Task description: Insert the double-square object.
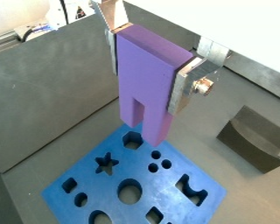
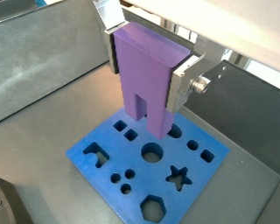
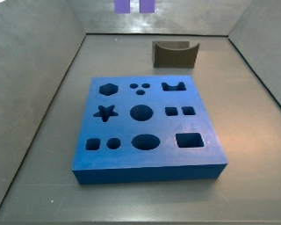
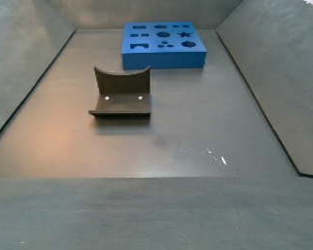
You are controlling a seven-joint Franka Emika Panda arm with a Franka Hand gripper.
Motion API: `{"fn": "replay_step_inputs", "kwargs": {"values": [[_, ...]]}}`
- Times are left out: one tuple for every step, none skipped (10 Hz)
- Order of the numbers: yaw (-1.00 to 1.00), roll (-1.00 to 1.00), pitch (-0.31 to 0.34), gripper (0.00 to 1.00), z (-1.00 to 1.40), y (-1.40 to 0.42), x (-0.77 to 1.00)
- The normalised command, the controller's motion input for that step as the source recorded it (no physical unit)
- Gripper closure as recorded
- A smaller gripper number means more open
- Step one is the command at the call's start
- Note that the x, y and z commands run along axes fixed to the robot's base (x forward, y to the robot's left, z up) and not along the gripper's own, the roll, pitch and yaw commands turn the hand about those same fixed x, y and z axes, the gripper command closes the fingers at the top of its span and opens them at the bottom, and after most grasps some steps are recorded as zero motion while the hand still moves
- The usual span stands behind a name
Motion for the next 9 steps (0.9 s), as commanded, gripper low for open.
{"fn": "replay_step_inputs", "kwargs": {"values": [[0.00,0.00,-0.077,1.00,-0.74,-0.21,1.00],[0.00,0.02,-0.084,1.00,-0.50,-0.15,1.00],[0.00,0.10,-0.070,1.00,-0.27,-0.03,1.00],[0.00,0.25,0.000,1.00,-0.27,-0.08,1.00],[0.00,0.44,0.063,1.00,-0.26,-0.19,0.99],[0.00,0.49,0.109,1.00,-0.22,-0.21,0.94],[0.00,0.49,0.114,1.00,-0.22,-0.21,0.93],[0.00,0.43,0.061,1.00,-0.12,-0.26,1.00],[0.00,0.30,0.000,1.00,-0.07,-0.32,1.00]]}}
